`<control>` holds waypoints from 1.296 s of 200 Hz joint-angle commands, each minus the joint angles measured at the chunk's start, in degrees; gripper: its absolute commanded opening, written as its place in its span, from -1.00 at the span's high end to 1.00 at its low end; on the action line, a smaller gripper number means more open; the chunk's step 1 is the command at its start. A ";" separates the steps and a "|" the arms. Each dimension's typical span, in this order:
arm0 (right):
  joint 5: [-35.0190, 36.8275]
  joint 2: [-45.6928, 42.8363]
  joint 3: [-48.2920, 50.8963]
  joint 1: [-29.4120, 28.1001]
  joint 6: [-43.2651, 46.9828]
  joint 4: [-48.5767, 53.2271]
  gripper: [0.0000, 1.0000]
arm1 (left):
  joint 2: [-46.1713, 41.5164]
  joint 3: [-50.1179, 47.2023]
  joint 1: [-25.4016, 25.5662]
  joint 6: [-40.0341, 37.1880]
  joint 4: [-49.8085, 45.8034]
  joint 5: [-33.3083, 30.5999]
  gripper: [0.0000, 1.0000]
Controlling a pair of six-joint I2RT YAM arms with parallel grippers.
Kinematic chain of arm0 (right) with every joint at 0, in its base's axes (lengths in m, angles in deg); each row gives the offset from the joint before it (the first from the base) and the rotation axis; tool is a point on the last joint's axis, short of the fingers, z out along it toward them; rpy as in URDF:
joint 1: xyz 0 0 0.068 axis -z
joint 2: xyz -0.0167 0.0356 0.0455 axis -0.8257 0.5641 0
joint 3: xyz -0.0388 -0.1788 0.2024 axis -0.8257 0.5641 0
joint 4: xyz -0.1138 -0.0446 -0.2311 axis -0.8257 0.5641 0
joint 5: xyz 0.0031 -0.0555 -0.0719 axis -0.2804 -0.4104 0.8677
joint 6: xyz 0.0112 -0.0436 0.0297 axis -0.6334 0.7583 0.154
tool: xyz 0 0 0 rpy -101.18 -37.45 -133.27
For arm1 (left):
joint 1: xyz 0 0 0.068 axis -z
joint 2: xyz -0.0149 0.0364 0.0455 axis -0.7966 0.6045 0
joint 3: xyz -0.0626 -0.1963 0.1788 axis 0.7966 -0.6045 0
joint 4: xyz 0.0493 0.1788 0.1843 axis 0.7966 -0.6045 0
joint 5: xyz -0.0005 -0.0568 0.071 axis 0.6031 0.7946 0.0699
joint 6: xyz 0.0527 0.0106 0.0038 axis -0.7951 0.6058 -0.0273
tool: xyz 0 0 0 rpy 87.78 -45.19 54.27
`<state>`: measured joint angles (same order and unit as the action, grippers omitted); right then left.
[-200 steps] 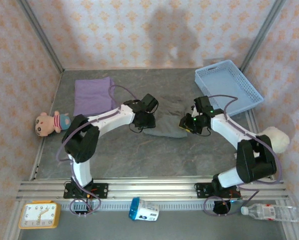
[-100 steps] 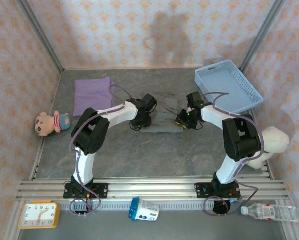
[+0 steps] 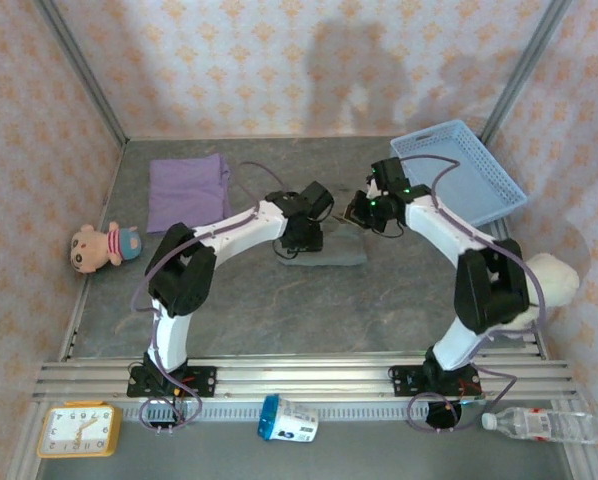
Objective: Fold and stack the mixed laundry pile
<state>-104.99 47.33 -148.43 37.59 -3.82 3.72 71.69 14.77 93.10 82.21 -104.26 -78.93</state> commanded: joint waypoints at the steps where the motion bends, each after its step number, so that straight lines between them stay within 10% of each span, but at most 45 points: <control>1: -1.88 7.44 -4.37 -0.19 -2.87 -3.48 0.86 | 4.09 0.12 0.79 2.64 3.76 1.89 0.30; 78: 2.61 27.48 -19.72 0.27 -5.31 -0.30 0.76 | 7.18 -9.28 0.05 0.98 1.96 1.00 0.35; 196: -0.53 2.52 6.27 -2.65 1.22 -1.14 0.51 | -11.56 -6.18 -7.62 0.78 0.66 0.37 -0.36; 259: 2.12 -7.58 6.15 -2.66 1.91 3.32 -0.51 | -9.02 -8.93 -13.99 -8.37 8.43 3.36 -0.84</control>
<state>-105.99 44.16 -140.69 35.06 -3.28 3.32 61.03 6.88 78.00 78.59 -99.61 -75.83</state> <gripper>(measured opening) 0.684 0.912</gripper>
